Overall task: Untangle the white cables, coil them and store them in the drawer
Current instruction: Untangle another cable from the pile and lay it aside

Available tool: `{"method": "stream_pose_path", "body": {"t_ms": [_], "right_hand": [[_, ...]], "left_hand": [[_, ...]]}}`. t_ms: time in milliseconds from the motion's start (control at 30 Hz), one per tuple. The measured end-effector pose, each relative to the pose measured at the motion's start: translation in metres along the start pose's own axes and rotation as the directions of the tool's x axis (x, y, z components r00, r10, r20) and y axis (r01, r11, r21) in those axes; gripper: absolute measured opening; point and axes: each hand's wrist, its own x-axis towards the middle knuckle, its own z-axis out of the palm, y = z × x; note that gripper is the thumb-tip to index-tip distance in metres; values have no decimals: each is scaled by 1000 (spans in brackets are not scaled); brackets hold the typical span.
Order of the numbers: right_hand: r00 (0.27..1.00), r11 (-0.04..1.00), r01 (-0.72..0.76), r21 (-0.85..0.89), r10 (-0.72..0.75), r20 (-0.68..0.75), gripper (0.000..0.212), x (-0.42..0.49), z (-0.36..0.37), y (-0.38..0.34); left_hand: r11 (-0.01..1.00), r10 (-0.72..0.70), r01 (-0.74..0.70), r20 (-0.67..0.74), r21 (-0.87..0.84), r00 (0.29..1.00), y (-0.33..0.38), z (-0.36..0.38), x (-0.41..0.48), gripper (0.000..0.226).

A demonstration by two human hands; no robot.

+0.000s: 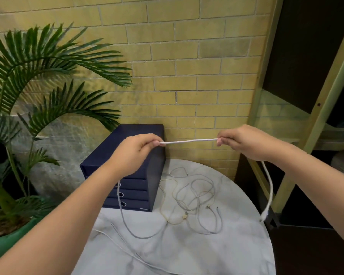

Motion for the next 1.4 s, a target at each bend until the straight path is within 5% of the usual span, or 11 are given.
{"method": "stream_pose_path", "body": {"t_ms": [133, 267, 467, 700, 1100, 1400], "right_hand": [[999, 999, -32, 38, 32, 7, 31, -8, 6, 14], [1000, 996, -5, 85, 3, 18, 27, -4, 10, 5], [997, 995, 69, 70, -71, 27, 26, 8, 19, -32], [997, 996, 76, 56, -77, 13, 25, 2, 19, -35], [995, 997, 15, 79, -23, 98, 29, -8, 18, -23], [993, 997, 13, 73, -22, 118, 30, -5, 24, -32]], "left_hand": [[994, -111, 111, 6, -5, 994, -18, -4, -6, 22], [979, -198, 205, 175, -19, 964, -5, 9, -5, 16], [1000, 9, -10, 196, 6, 981, 45, 44, 6, 26], [954, 106, -137, 129, 266, 986, 45, 45, 6, 33], [969, -53, 58, -29, 239, 998, 15, 18, 4, 37], [974, 20, -55, 159, 221, 987, 30, 34, -4, 20]]}}
